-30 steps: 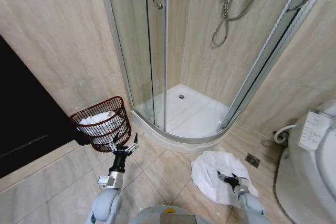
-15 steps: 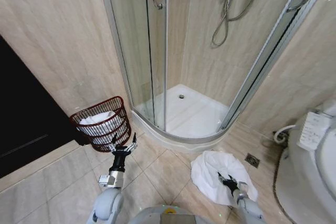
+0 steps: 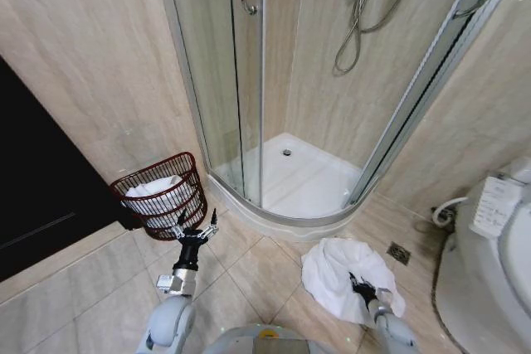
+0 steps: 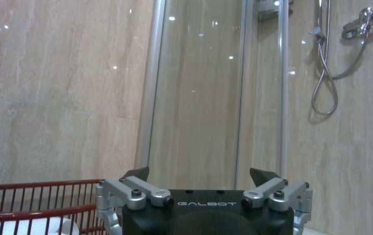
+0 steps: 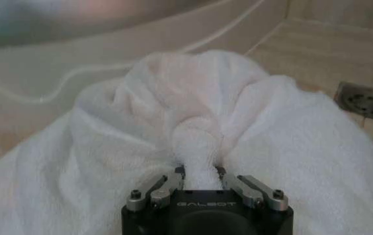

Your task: Discard the used towel into the hamper.

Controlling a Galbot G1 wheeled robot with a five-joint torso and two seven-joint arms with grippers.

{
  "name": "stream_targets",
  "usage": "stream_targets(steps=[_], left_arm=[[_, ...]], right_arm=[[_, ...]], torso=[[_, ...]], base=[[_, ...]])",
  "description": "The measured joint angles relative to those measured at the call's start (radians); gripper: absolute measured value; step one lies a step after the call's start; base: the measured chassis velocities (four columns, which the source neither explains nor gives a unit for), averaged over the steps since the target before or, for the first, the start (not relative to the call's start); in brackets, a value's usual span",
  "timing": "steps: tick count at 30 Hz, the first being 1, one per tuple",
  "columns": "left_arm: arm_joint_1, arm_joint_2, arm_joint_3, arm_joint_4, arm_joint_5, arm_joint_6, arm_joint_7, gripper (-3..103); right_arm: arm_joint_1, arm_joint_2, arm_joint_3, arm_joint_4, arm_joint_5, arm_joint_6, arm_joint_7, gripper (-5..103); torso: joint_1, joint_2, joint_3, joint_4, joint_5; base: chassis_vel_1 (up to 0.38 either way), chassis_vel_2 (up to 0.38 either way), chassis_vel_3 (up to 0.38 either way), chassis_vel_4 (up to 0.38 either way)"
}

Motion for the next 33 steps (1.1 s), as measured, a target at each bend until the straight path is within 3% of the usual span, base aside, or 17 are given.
stream_targets(steps=[4,7,15,27,33], left_arm=[[-0.009,-0.004,0.005,-0.001,-0.004,0.002,0.001,100],[-0.022,-0.008,0.013,0.003,-0.005,0.005,0.001,100],[-0.012,-0.002,0.02,0.012,-0.006,-0.006,0.002,100],[-0.001,0.001,0.019,-0.007,-0.026,-0.013,0.004,100],[0.004,-0.001,0.023,-0.022,-0.037,-0.008,0.016,100]], right_arm=[[-0.027,0.001,0.011,0.065,0.099,0.024,0.025,18],[-0.07,0.027,0.027,0.2,0.18,0.084,0.072,18],[-0.175,0.089,0.05,0.487,0.209,0.168,0.113,18],[-0.416,0.18,0.042,1.061,0.187,0.155,0.172,18],[-0.462,0.199,0.031,1.217,0.161,0.108,0.213,18]], torso=[[0.0,0.0,0.0,-0.0002,-0.0001],[0.0,0.0,0.0,-0.0001,-0.0009],[0.0,0.0,0.0,-0.0001,-0.0006],[0.0,0.0,0.0,-0.0003,-0.0008],[0.0,0.0,0.0,-0.0001,-0.0008]], base=[[0.0,0.0,0.0,0.0],[0.0,0.0,0.0,0.0],[0.0,0.0,0.0,0.0],[0.0,0.0,0.0,0.0],[0.0,0.0,0.0,0.0]])
